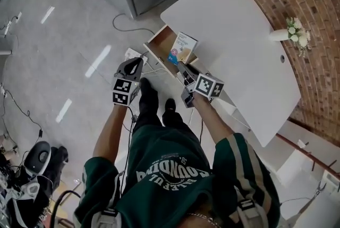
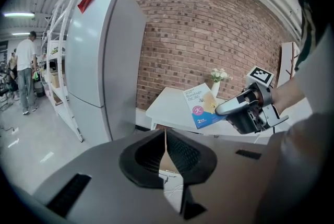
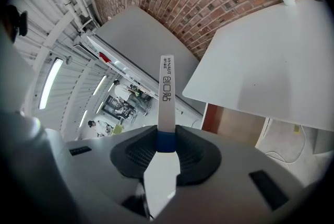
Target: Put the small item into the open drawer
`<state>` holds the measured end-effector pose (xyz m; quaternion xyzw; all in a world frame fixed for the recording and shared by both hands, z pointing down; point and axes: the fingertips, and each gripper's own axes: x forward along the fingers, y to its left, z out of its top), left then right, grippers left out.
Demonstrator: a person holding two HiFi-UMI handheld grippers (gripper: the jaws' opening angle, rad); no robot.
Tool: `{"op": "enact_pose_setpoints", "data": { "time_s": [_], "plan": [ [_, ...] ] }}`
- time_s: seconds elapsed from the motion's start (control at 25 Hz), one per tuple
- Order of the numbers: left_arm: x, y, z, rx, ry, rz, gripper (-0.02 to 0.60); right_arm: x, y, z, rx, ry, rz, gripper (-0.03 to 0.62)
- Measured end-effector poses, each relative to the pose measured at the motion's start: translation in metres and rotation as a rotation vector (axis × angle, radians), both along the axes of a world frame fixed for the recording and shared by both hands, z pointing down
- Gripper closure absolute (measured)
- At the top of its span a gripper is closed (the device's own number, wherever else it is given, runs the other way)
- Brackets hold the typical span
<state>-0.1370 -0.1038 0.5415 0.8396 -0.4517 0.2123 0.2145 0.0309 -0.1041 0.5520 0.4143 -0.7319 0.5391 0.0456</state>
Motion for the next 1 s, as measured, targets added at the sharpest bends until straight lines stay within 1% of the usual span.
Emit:
{"op": "enact_pose_setpoints", "data": {
  "time_s": [0.2, 0.4, 0.6, 0.84, 1.0],
  "plan": [
    [0.001, -0.008, 0.012, -0.012, 0.004, 0.028, 0.557, -0.003, -0.007, 0.01, -0.018, -0.004, 0.032, 0.484],
    [0.001, -0.012, 0.027, -0.033, 0.01, 0.044, 0.557, -0.006, -0.011, 0.026, -0.036, 0.018, 0.045, 0.484],
    [0.0, -0.023, 0.035, -0.042, 0.032, 0.051, 0.557, -0.012, -0.016, 0.038, -0.049, 0.022, 0.052, 0.484],
    [0.003, -0.032, 0.051, -0.037, 0.021, 0.075, 0.557, -0.017, -0.016, 0.06, -0.062, 0.045, 0.043, 0.484],
    [0.003, -0.035, 0.064, -0.049, 0.018, 0.084, 0.557, -0.02, -0.01, 0.077, -0.1, 0.041, 0.063, 0.484]
  ]
}}
